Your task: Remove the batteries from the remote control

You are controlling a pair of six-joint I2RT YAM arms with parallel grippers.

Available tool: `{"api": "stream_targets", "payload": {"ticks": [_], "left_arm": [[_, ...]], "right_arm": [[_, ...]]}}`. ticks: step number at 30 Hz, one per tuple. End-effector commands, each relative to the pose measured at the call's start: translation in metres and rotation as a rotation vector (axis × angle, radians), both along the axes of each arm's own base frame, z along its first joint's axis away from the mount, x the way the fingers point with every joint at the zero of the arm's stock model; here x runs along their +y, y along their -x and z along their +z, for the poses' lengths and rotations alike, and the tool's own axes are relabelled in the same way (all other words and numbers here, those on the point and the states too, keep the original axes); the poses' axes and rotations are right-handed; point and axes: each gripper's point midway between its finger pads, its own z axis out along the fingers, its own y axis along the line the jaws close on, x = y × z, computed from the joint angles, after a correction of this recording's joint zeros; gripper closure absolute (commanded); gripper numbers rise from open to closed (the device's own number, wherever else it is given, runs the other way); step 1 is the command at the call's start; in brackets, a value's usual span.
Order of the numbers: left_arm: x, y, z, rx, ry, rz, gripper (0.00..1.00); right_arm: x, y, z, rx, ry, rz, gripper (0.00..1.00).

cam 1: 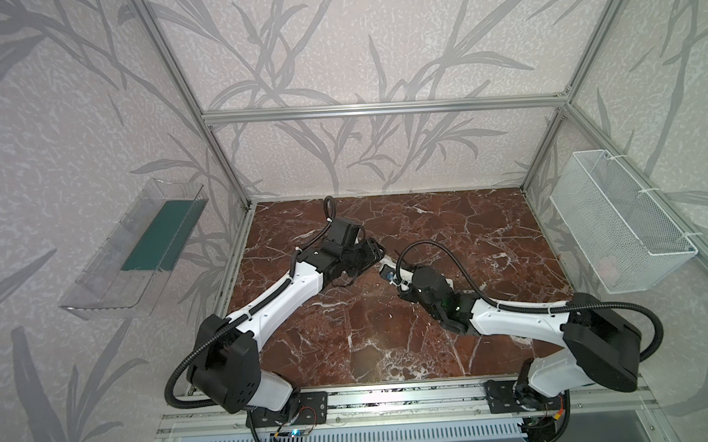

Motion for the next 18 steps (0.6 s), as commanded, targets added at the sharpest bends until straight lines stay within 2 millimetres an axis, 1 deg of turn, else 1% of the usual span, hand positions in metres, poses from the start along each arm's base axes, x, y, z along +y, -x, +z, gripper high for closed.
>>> {"api": "stream_targets", "payload": {"ticks": [1, 6, 13, 15, 16, 18], "left_arm": [[-0.003, -0.004, 0.007, -0.006, 0.019, 0.003, 0.49], [-0.002, -0.005, 0.004, 0.0, 0.015, 0.008, 0.65], [-0.001, -0.005, -0.01, 0.022, -0.006, 0.015, 0.88], [0.001, -0.005, -0.014, 0.027, -0.015, 0.018, 0.97], [0.001, -0.006, -0.017, 0.03, -0.016, 0.02, 1.0], [0.0, -0.007, -0.02, 0.025, -0.012, 0.018, 1.0]], "right_arm": [[0.004, -0.006, 0.017, -0.076, -0.023, -0.018, 1.0], [0.009, -0.007, 0.018, -0.103, -0.002, -0.017, 1.0], [0.012, -0.007, 0.022, -0.115, -0.007, -0.013, 0.99], [0.012, -0.007, 0.021, -0.111, -0.001, -0.012, 0.96], [0.012, -0.008, 0.021, -0.106, 0.001, -0.014, 0.95], [0.011, -0.007, 0.02, -0.099, -0.002, -0.019, 0.9]]}}
